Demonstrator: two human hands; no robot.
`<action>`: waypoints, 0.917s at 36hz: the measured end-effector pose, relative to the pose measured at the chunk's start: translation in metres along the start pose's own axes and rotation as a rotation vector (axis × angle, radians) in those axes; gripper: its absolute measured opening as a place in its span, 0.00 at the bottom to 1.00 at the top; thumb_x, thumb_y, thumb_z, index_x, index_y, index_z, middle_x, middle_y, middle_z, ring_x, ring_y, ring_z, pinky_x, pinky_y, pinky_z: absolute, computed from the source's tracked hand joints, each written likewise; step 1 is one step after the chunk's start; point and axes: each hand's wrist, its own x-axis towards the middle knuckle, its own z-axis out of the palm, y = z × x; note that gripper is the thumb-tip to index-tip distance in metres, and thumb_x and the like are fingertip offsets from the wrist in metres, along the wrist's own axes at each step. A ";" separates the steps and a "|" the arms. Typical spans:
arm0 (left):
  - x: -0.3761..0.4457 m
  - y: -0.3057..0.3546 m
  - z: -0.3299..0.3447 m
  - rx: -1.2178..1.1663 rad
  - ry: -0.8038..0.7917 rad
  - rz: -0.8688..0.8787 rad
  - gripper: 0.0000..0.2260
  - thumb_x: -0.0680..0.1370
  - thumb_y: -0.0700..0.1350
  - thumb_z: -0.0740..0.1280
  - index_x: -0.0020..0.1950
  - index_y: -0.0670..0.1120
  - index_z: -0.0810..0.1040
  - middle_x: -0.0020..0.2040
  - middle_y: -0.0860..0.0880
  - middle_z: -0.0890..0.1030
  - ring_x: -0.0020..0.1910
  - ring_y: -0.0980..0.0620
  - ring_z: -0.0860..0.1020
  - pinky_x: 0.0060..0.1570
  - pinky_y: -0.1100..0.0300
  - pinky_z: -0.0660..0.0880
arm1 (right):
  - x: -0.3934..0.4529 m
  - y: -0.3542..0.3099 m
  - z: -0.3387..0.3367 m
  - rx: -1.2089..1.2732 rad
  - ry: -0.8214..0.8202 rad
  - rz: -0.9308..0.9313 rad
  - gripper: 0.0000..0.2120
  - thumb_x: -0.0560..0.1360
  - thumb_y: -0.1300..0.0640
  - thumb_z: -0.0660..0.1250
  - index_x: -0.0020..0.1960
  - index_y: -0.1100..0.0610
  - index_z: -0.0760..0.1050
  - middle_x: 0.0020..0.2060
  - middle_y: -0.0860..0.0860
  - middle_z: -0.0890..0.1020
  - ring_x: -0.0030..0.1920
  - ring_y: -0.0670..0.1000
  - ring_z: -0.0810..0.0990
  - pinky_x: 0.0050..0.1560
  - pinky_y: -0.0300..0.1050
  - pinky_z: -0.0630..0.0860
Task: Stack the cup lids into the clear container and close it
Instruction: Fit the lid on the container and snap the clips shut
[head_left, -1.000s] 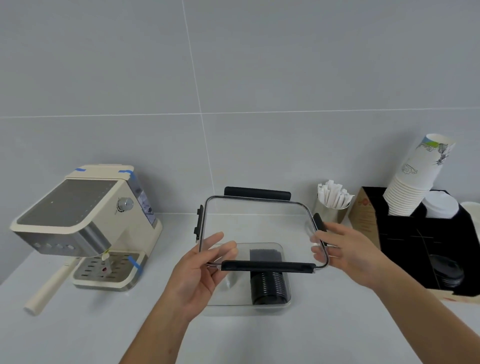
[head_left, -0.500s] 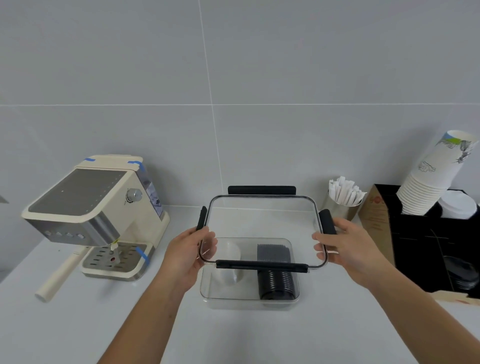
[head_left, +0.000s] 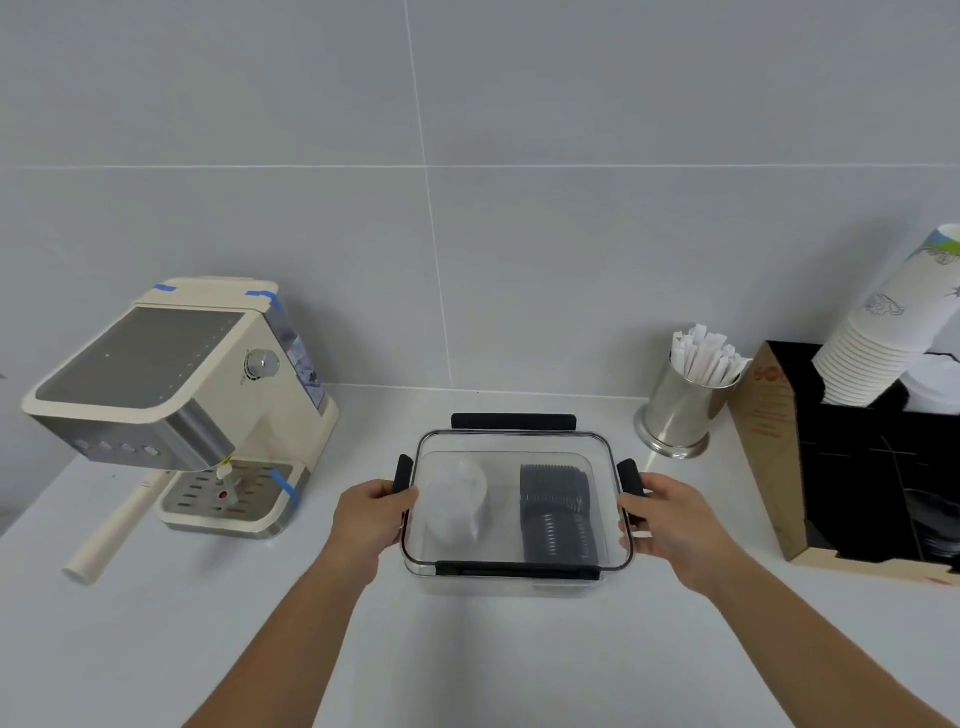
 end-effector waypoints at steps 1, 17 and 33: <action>0.002 -0.003 0.000 0.008 0.005 -0.001 0.02 0.75 0.39 0.72 0.44 0.41 0.82 0.45 0.41 0.84 0.41 0.44 0.80 0.46 0.51 0.80 | 0.001 0.002 0.001 -0.005 0.003 0.002 0.06 0.76 0.66 0.67 0.53 0.61 0.79 0.38 0.59 0.79 0.36 0.57 0.77 0.39 0.51 0.81; 0.028 -0.028 0.003 0.169 0.080 0.024 0.06 0.72 0.42 0.72 0.38 0.39 0.82 0.35 0.41 0.79 0.34 0.45 0.74 0.39 0.54 0.74 | 0.026 0.019 0.018 -0.088 0.085 0.053 0.08 0.72 0.68 0.71 0.51 0.62 0.80 0.47 0.62 0.83 0.44 0.61 0.82 0.47 0.56 0.83; 0.041 -0.039 0.008 0.238 0.067 0.018 0.08 0.74 0.40 0.70 0.35 0.41 0.79 0.30 0.45 0.75 0.30 0.47 0.71 0.32 0.59 0.68 | 0.036 0.022 0.016 -0.142 0.056 0.094 0.09 0.72 0.66 0.73 0.52 0.62 0.79 0.47 0.61 0.83 0.46 0.61 0.83 0.49 0.57 0.83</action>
